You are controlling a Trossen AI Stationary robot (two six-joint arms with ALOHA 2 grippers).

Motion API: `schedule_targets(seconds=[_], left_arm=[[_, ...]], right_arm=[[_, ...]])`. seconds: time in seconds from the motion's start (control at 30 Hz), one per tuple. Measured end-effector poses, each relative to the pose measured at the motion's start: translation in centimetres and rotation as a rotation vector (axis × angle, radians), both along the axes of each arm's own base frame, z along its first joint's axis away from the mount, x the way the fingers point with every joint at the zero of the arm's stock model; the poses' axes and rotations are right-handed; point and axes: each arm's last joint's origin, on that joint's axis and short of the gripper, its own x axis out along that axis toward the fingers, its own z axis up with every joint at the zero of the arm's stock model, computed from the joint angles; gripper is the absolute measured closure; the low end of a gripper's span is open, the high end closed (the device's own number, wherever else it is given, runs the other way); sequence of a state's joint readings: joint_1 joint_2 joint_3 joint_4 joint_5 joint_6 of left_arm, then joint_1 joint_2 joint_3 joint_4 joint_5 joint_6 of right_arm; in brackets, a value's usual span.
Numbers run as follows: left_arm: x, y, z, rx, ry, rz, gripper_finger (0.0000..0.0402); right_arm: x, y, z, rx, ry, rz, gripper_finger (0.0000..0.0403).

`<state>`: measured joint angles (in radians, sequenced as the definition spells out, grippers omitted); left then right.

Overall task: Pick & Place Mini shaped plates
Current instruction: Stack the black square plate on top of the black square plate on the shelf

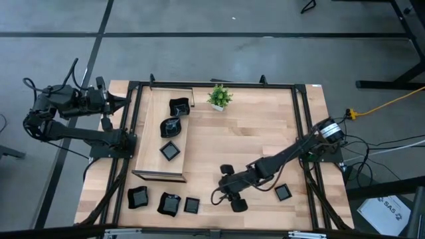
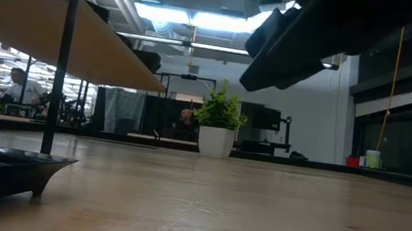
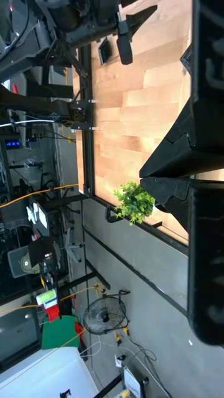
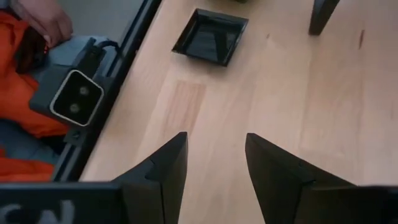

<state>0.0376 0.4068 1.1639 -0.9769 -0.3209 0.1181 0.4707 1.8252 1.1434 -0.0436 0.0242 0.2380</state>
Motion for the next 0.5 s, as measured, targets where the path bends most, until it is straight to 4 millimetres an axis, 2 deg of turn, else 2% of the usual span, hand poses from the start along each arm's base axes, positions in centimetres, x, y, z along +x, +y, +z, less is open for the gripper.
schedule_targets(seconds=[0.27, 0.5], left_arm=[[0.0, 0.0, 0.0, 0.000, 0.000, 0.000, 0.0398], [0.0, 0.0, 0.0, 0.000, 0.000, 0.000, 0.0398]], right_arm=[[-0.9, 1.5, -0.1, 0.041, 0.040, -0.002, 0.0241], [-1.9, 1.6, -0.9, 0.090, 0.194, -0.077, 0.0241]])
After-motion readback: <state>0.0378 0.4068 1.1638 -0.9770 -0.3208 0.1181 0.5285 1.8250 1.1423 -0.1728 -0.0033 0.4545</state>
